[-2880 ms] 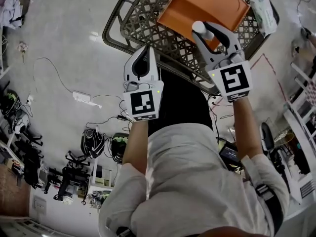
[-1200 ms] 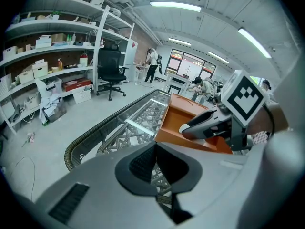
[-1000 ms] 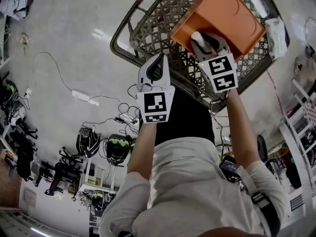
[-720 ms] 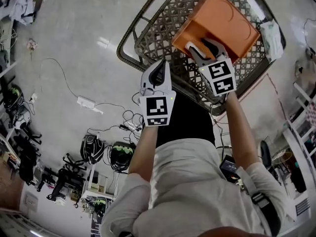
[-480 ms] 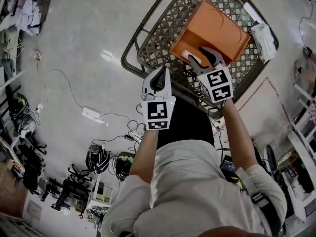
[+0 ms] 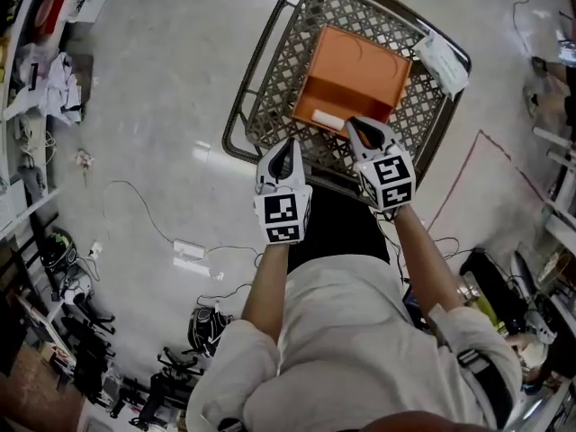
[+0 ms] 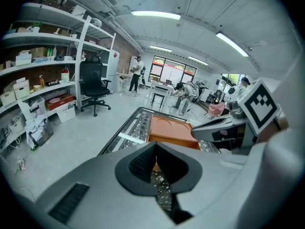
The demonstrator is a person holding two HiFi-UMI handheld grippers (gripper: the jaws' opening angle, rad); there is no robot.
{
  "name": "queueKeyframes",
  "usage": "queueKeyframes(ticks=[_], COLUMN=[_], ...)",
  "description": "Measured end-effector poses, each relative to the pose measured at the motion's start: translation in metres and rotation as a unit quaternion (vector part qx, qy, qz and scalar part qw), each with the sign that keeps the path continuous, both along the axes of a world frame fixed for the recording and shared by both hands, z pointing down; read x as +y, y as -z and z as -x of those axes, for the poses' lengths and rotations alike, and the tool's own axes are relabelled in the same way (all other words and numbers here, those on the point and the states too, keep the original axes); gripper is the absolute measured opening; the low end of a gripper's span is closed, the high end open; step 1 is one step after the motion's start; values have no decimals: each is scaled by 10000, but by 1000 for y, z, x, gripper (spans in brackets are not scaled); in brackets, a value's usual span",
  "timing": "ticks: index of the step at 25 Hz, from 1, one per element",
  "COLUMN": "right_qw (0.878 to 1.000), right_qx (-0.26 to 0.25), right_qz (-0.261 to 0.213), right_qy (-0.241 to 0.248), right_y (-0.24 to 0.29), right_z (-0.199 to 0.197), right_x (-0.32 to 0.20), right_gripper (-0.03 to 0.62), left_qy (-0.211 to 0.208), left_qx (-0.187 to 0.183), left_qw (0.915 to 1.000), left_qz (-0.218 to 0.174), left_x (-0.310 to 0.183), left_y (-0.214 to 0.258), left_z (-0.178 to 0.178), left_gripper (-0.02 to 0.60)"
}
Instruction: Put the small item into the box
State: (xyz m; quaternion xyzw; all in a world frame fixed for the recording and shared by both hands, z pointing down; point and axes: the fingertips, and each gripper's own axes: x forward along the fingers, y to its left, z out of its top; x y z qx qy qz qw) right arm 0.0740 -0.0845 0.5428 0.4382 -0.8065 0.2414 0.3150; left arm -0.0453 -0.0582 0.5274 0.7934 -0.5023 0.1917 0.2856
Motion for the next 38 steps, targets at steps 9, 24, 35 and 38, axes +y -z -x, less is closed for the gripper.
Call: queueKeyframes(ticks=[9,24,35,38], right_qw=[9930,9676,9549,9484], right_qx=[-89,-238,-655,-716], right_qz=[-997,-2095,-2709,-2955], right_qy=[-621,-1391,-1026,-898], right_y=[69,171,237,253], right_z=[-6,-51,-98,-100], right_x=[24,91,134,140], right_gripper=[5,3,3,3], left_qy=[-422,-766,-387,-358], left_qx=[-23,174,110,48], left_qw=[9977,9894,9826,9796], left_qz=[-526,-1218,-1813,-1978], left_x=[8,44,88,92], left_y=[45,128,189,204], left_z=[-5,-39,-93,-101], left_gripper=[9,9,9,9])
